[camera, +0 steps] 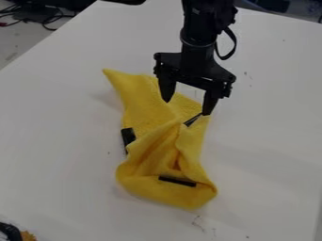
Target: Unfold the cloth from left to right
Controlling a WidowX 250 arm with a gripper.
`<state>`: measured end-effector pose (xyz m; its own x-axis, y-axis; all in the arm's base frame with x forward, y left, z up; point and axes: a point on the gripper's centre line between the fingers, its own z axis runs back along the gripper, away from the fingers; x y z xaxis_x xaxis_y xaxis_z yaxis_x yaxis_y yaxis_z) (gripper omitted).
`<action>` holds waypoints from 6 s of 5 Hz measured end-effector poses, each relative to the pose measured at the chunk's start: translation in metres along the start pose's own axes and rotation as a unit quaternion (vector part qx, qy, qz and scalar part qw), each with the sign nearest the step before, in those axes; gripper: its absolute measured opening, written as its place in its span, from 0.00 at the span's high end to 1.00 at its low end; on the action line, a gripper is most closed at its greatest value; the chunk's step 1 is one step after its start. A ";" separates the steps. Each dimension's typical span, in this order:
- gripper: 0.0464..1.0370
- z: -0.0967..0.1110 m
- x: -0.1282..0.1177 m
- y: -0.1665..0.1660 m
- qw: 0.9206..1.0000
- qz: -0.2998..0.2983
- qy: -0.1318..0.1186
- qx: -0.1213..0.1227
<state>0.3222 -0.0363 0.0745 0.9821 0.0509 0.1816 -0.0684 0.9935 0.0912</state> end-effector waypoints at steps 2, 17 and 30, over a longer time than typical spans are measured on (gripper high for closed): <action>0.04 -0.017 0.005 -0.014 1.000 -0.018 0.006 -0.012; 0.98 -0.018 0.037 -0.009 0.999 -0.038 -0.007 0.027; 0.04 -0.039 0.087 -0.122 0.997 -0.061 -0.010 -0.052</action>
<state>0.4230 -0.1487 0.0412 0.9780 -0.0719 0.1958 0.0708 0.9974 0.0126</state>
